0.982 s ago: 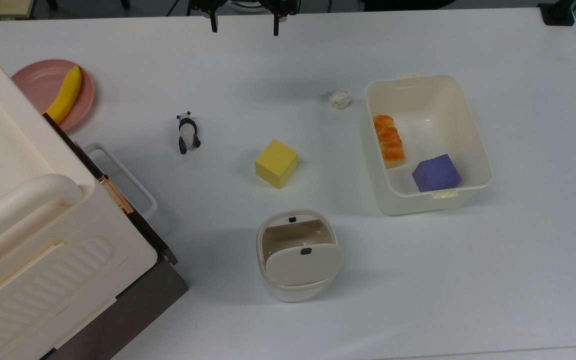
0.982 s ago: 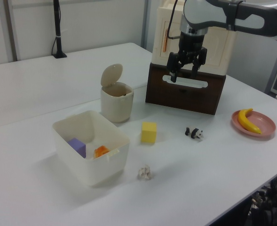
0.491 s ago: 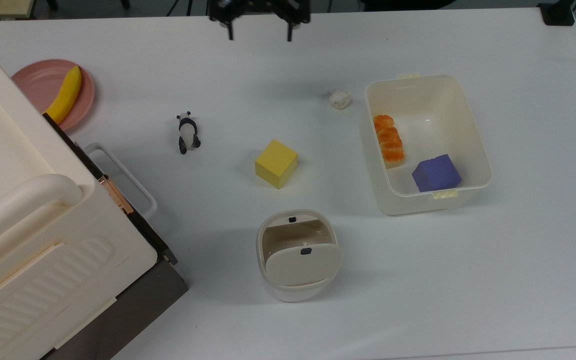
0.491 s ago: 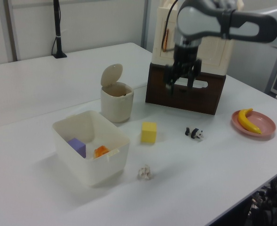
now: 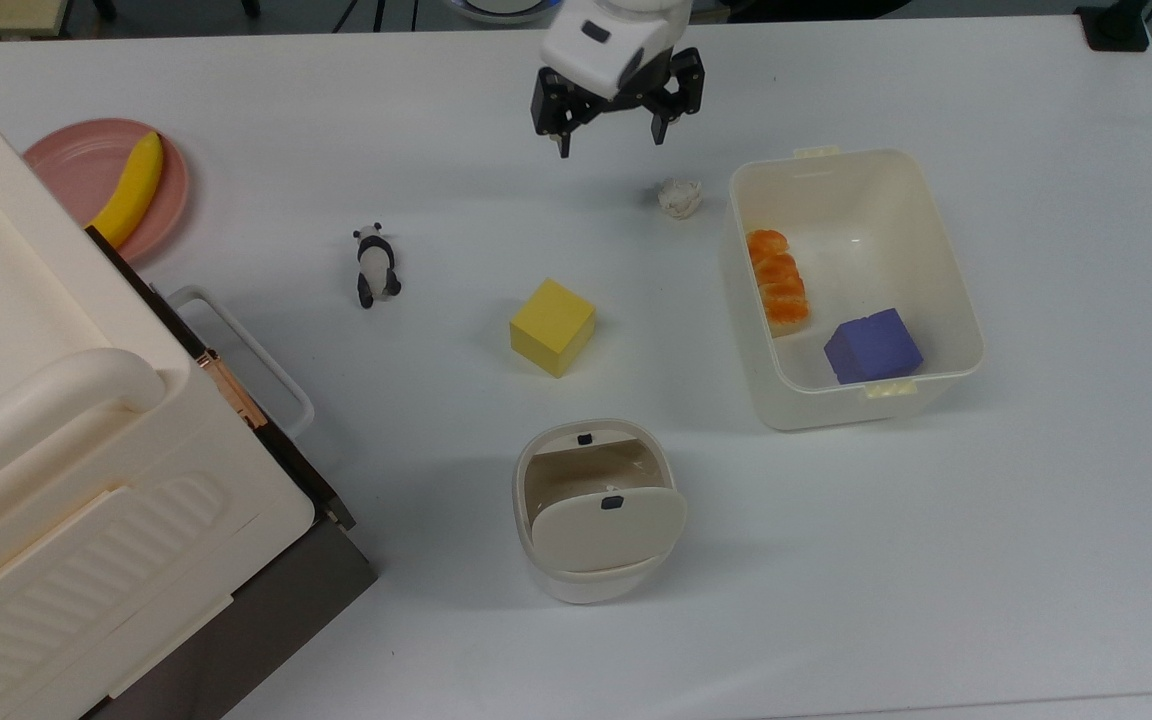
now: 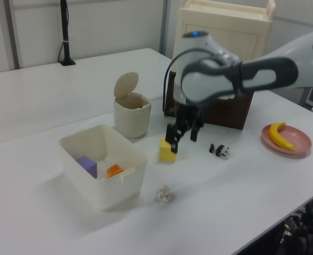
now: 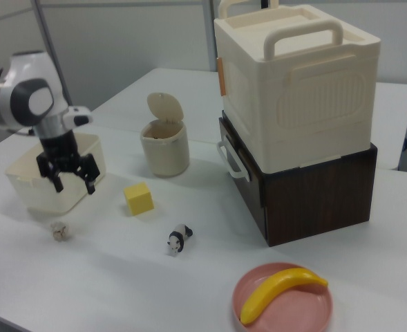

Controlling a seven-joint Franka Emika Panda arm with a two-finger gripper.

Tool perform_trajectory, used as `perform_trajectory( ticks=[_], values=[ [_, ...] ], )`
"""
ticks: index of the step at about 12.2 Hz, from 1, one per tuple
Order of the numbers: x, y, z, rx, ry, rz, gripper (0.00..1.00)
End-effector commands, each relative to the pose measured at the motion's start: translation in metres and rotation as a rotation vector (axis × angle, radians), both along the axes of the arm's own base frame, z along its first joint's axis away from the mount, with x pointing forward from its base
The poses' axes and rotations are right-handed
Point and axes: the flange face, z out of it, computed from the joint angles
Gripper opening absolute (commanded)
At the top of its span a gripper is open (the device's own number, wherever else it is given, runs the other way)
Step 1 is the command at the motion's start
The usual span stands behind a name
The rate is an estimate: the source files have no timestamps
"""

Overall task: Grab it up and put it in the trash
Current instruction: 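Move the open gripper toward the small white paper ball beside the bin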

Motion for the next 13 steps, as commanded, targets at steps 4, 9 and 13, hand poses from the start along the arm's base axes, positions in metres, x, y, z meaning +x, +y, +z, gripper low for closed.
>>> perform_trajectory(
  ticks=[4, 9, 13],
  values=[
    [-0.046, 0.035, -0.051, -0.078, 0.095, 0.331, 1.00],
    [-0.038, 0.070, -0.097, -0.136, 0.145, 0.347, 1.00],
    [-0.029, 0.085, -0.116, -0.158, 0.151, 0.339, 1.00]
  ],
)
